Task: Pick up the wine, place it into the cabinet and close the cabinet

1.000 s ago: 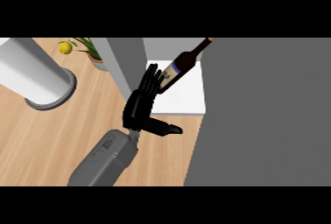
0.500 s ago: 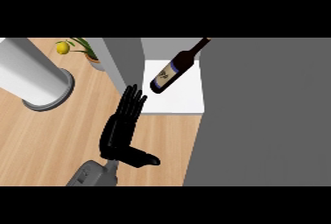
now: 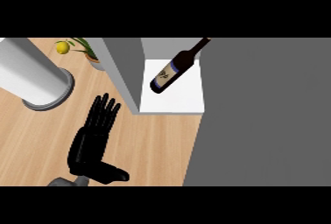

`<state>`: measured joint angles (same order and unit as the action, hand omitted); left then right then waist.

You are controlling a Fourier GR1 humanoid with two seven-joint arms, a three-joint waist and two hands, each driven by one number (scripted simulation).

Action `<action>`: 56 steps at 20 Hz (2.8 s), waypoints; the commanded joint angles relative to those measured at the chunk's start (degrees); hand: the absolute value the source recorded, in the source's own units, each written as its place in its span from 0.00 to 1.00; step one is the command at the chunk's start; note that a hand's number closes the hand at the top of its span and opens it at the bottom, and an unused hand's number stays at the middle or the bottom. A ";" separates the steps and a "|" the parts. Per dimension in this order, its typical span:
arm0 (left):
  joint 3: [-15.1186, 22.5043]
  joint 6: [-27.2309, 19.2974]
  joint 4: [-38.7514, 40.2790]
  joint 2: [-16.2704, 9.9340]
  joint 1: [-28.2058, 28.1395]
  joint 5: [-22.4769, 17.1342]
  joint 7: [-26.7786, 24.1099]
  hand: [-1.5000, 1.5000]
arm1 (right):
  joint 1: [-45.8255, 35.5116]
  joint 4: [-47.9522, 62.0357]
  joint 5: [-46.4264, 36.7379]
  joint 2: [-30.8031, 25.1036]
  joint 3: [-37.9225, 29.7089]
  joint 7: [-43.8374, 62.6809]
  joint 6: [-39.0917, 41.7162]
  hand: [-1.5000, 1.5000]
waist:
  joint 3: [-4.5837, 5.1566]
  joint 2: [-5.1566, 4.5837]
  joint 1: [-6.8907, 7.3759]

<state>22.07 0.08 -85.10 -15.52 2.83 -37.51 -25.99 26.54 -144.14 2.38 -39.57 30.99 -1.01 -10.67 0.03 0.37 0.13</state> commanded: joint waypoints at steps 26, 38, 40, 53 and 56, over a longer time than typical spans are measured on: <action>-17.99 15.37 -2.37 -15.92 -5.72 -10.63 3.70 0.00 | -17.03 -4.36 0.65 9.87 16.93 14.67 4.83 1.00 | 0.21 -0.48 1.18; -20.72 19.08 0.86 -18.71 -3.46 -12.09 4.82 0.00 | -34.72 3.53 3.92 21.84 13.90 27.44 3.44 1.00 | 0.46 -0.65 2.95; -20.57 18.82 1.63 -18.03 -3.00 -12.25 5.12 0.00 | -42.14 8.92 5.08 25.51 11.25 29.82 3.83 1.00 | 0.39 -0.86 3.29; -26.41 25.39 9.24 -20.47 -1.77 -14.02 6.19 0.00 | -79.29 42.49 8.57 39.46 7.07 33.12 -12.18 1.00 | 0.05 -0.49 1.19; -25.30 21.93 3.62 -17.48 -4.54 -11.79 5.57 0.00 | -82.92 48.58 13.26 39.51 2.28 31.54 -11.03 1.00 | 0.00 -0.42 1.30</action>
<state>-2.70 22.91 -79.17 -34.06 -0.38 -50.12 -20.67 -50.72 -103.75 11.91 -0.94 36.24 33.50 -21.02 0.01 -0.12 1.59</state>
